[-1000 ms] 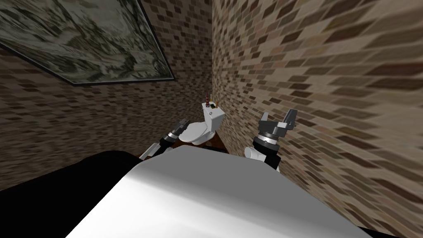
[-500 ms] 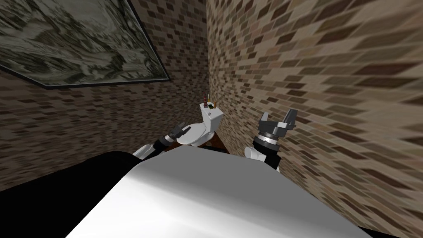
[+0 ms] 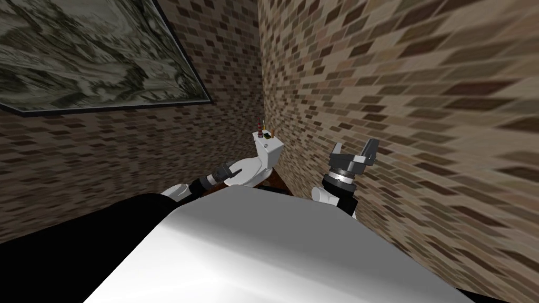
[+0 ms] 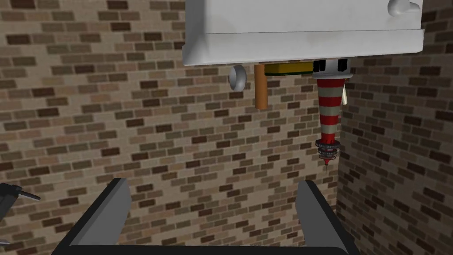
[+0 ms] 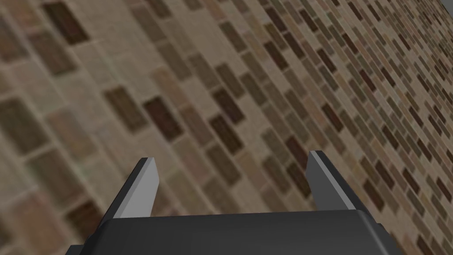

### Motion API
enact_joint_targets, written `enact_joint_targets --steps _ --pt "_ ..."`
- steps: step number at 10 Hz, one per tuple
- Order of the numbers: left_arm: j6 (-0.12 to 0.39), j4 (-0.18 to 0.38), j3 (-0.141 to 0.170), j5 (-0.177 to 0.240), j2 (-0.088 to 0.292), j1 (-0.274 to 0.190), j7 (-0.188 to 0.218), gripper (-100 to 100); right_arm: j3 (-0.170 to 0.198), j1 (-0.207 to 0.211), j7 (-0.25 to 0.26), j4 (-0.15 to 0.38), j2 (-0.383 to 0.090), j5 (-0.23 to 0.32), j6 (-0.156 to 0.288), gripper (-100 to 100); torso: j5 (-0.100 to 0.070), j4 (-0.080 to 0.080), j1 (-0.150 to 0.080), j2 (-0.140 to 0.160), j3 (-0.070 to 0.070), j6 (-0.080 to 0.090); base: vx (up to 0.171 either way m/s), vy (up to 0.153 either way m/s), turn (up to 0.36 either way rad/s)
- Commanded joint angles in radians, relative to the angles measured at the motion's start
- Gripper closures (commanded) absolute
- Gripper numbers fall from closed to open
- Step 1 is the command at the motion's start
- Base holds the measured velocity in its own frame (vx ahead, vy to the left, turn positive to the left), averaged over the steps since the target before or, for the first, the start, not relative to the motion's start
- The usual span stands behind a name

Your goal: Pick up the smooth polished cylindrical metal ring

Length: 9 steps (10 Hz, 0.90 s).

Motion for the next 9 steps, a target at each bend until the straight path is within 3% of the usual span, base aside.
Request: enact_joint_targets --steps 1,2,3,5,6,7,9 --pt "-0.02 0.011 0.011 -0.05 0.05 0.029 -0.021 -100 0.0 0.0 0.0 0.0 0.0 0.0 0.0 0 0.0 0.0 0.0 0.0 0.0 0.0 -0.005 0.041 -0.153" --pt "-0.02 0.011 0.011 -0.077 0.063 0.029 -0.021 -100 0.0 0.0 0.0 0.0 0.0 0.0 0.0 0 0.0 0.0 0.0 0.0 0.0 0.0 0.005 0.017 -0.021" --pt "-0.054 0.037 0.04 -0.109 0.103 0.079 -0.053 -100 0.0 0.0 0.0 0.0 0.0 0.0 0.0 0 0.0 0.0 -0.002 0.0 0.0 -0.001 0.0 0.037 -0.155" --pt "-0.054 0.037 0.04 -0.162 0.15 0.079 -0.053 -100 0.0 0.0 0.0 0.0 0.0 0.0 0.0 0 0.0 0.0 -0.001 0.0 0.0 0.0 -0.001 0.021 -0.093" --pt "-0.054 0.037 0.04 -0.171 0.15 0.079 -0.053 -100 0.0 0.0 0.0 0.0 0.0 0.0 0.0 0 0.0 0.0 -0.002 0.0 0.0 -0.001 0.004 -0.008 0.012" --pt "-0.089 0.063 0.07 -0.211 0.197 0.127 -0.086 -100 0.0 0.0 0.0 0.0 0.0 0.0 0.0 0 0.0 0.0 -0.003 0.0 0.0 -0.001 -0.014 0.044 -0.17" --pt "-0.089 0.063 0.07 -0.267 0.238 0.13 -0.086 -100 0.0 0.0 0.0 0.0 0.0 0.0 0.0 0 0.0 0.0 0.0 0.001 0.001 0.0 -0.014 0.024 -0.088"
